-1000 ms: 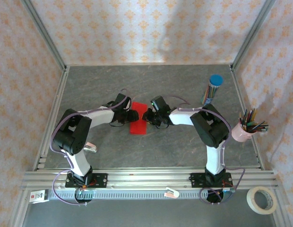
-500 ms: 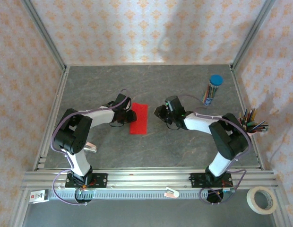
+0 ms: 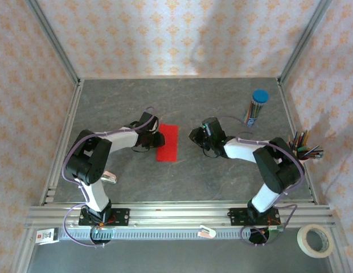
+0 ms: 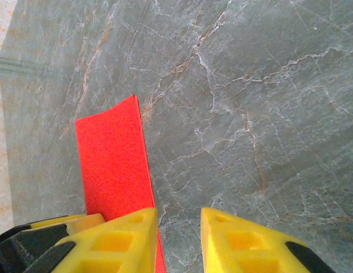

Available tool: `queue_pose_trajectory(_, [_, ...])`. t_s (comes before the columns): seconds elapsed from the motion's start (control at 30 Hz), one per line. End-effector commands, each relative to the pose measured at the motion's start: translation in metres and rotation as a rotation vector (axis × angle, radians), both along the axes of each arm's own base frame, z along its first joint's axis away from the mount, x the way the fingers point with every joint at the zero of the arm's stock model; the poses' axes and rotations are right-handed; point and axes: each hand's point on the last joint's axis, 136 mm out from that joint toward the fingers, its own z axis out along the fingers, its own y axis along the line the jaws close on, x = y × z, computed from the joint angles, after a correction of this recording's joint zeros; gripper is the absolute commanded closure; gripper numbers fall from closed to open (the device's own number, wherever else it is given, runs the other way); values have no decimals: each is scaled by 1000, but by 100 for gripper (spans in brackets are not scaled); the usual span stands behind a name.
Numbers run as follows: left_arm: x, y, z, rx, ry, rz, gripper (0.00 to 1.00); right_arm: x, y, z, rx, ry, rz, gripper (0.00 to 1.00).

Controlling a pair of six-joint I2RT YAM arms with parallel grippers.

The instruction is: Fold a paper plane with a square sheet of paper (pick it up from the middle)

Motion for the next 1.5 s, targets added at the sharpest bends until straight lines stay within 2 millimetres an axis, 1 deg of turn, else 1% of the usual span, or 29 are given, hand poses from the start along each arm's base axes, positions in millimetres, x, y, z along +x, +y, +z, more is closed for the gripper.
queue_pose_trajectory(0.0, [-19, 9, -40, 63, 109, -19, 64, 4, 1, -2, 5, -10, -2, 74])
queue_pose_trajectory(0.13, [-22, 11, -44, 63, 115, -15, 64, 3, 3, -4, 14, -8, 10, 74])
queue_pose_trajectory(0.33, [-26, 9, -49, 57, 133, -32, 63, 4, 8, 0, 34, -25, 30, 74])
queue_pose_trajectory(0.6, [-29, 9, -52, 56, 137, -43, 62, 4, 11, -2, 48, -19, 40, 74])
queue_pose_trajectory(0.9, [-29, 8, -53, 63, 137, -58, 62, 1, 23, -4, 85, -7, 82, 76])
queue_pose_trajectory(0.97, [-29, 8, -53, 62, 136, -57, 62, 0, 28, -3, 91, -7, 98, 76])
queue_pose_trajectory(1.2, [-28, 8, -54, 58, 137, -46, 62, -7, 55, -5, 104, 2, 183, 79])
queue_pose_trajectory(1.23, [-32, 9, -63, 66, 162, -46, 62, -8, 59, -5, 104, 3, 194, 79])
queue_pose_trajectory(1.47, [-34, 10, -67, 66, 174, -46, 62, -16, 86, -11, 121, 27, 265, 82])
